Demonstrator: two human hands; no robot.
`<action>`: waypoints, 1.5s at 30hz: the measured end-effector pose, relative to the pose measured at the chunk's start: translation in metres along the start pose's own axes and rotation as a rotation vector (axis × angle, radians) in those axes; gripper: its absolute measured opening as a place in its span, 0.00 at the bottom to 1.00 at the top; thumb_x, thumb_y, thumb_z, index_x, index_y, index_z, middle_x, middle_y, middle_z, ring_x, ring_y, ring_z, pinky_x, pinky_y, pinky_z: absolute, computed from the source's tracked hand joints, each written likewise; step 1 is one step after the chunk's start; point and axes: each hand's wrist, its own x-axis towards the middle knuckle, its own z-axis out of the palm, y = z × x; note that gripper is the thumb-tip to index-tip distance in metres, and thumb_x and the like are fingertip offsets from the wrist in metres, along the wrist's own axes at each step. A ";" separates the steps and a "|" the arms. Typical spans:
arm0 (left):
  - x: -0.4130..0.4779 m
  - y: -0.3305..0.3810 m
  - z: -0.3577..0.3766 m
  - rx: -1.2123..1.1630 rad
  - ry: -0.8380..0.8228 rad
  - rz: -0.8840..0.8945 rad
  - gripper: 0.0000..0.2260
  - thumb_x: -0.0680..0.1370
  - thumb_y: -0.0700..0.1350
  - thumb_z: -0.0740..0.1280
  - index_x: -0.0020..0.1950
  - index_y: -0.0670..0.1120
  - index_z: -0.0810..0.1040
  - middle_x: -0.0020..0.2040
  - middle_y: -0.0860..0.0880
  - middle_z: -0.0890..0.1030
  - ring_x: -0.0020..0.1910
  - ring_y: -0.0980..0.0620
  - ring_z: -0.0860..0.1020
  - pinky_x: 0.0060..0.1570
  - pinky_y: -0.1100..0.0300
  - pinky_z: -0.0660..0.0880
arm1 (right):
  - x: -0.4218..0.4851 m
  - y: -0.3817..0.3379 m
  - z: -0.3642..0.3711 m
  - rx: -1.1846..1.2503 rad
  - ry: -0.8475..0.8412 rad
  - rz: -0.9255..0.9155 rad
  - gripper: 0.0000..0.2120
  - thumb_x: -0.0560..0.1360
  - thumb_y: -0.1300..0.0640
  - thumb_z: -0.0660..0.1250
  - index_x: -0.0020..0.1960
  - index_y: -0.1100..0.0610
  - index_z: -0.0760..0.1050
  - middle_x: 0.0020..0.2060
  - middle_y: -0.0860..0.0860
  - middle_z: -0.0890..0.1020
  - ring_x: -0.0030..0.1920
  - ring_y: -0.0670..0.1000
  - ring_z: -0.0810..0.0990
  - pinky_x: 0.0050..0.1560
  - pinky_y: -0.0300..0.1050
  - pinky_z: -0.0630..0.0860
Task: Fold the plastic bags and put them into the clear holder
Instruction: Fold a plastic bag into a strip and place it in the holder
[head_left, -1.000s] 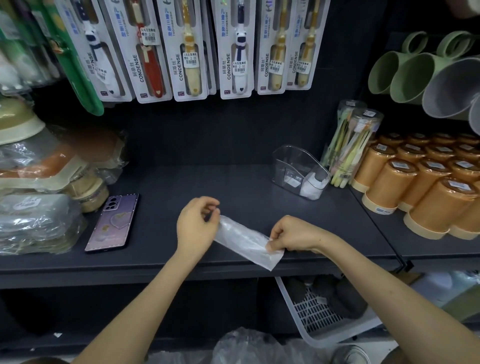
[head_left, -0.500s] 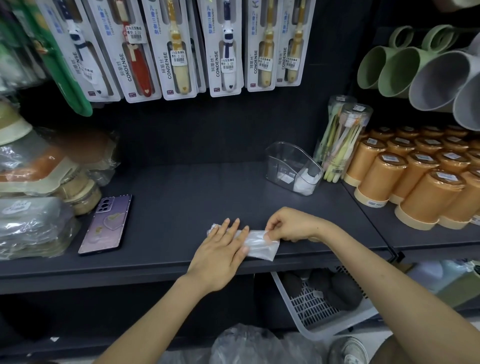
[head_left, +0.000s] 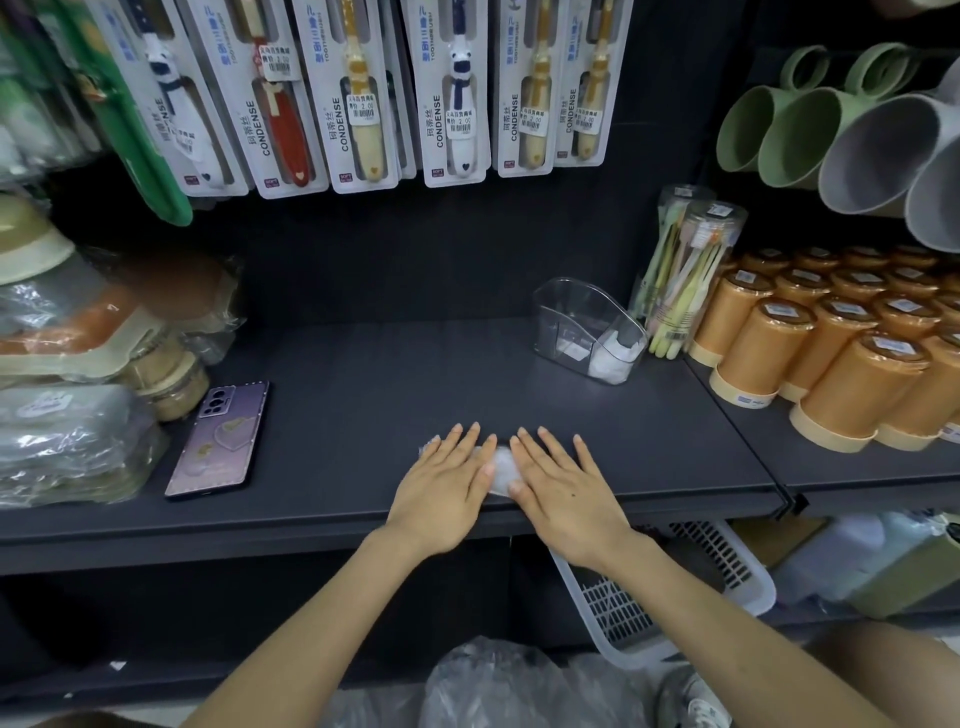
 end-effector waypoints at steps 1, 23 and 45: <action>0.004 -0.003 -0.003 0.031 -0.007 0.008 0.22 0.85 0.52 0.41 0.79 0.51 0.46 0.79 0.52 0.45 0.77 0.56 0.41 0.74 0.61 0.36 | 0.001 -0.001 -0.001 -0.002 -0.009 0.002 0.50 0.63 0.35 0.14 0.78 0.55 0.41 0.78 0.47 0.46 0.77 0.48 0.39 0.74 0.51 0.32; -0.001 -0.027 -0.008 0.163 -0.057 0.041 0.24 0.82 0.55 0.35 0.79 0.51 0.42 0.79 0.54 0.42 0.75 0.58 0.36 0.74 0.56 0.33 | -0.005 0.000 -0.027 0.059 0.060 0.165 0.42 0.69 0.36 0.23 0.78 0.54 0.39 0.78 0.47 0.44 0.77 0.47 0.39 0.75 0.49 0.33; -0.003 -0.030 -0.004 0.135 -0.029 0.010 0.31 0.75 0.61 0.31 0.78 0.55 0.41 0.79 0.53 0.42 0.77 0.55 0.38 0.73 0.56 0.33 | -0.019 -0.007 -0.002 0.060 0.099 0.144 0.52 0.64 0.33 0.14 0.78 0.55 0.43 0.78 0.48 0.48 0.77 0.47 0.41 0.74 0.48 0.31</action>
